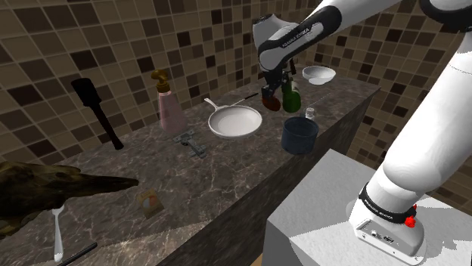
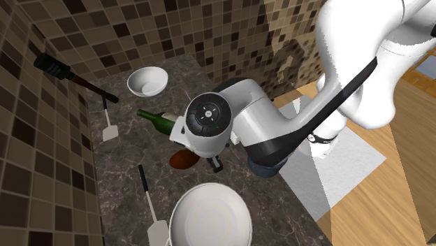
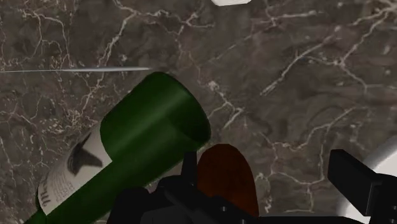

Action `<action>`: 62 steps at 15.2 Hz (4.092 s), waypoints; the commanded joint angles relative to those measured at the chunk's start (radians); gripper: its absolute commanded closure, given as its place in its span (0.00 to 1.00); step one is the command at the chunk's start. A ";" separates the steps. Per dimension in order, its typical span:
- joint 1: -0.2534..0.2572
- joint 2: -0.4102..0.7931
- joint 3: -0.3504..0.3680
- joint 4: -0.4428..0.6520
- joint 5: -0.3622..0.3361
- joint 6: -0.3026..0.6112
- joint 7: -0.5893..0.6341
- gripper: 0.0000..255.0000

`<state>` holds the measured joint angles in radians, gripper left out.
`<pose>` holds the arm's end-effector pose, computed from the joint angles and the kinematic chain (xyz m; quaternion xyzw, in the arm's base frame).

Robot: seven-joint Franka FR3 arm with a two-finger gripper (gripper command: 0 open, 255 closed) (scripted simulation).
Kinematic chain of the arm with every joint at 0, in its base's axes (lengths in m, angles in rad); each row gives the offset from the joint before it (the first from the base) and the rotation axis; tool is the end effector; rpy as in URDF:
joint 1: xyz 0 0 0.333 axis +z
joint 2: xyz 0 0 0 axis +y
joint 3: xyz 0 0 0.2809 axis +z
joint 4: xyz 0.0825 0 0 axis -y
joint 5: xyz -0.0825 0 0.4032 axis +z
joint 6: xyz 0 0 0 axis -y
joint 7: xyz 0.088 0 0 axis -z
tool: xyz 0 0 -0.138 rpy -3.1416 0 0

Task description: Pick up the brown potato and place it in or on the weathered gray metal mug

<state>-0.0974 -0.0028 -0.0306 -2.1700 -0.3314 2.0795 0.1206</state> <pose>0.5320 -0.0939 0.3142 0.9885 -0.0363 -0.0438 0.1402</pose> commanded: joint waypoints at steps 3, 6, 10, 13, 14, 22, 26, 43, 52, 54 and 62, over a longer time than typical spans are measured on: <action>-0.011 0.146 -0.014 0.120 -0.037 0.046 0.027 0.00; -0.016 0.195 -0.021 0.154 -0.049 0.068 0.035 0.00; -0.024 0.221 -0.028 0.133 -0.059 0.115 0.041 0.00; -0.029 0.238 -0.033 0.122 -0.066 0.146 0.045 0.00; -0.029 0.238 -0.033 0.122 -0.066 0.146 0.045 0.00; -0.029 0.238 -0.033 0.122 -0.066 0.145 0.045 1.00; -0.029 0.239 -0.033 0.123 -0.066 0.145 0.044 1.00; -0.026 0.151 -0.026 0.188 -0.035 -0.001 -0.011 1.00; -0.023 0.108 -0.022 0.255 -0.019 -0.106 -0.047 1.00; -0.022 0.100 -0.021 0.272 -0.016 -0.130 -0.054 1.00; -0.019 0.078 -0.019 0.351 -0.005 -0.227 -0.085 1.00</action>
<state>-0.1173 0.0750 -0.0499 -1.8317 -0.3380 1.8649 0.0392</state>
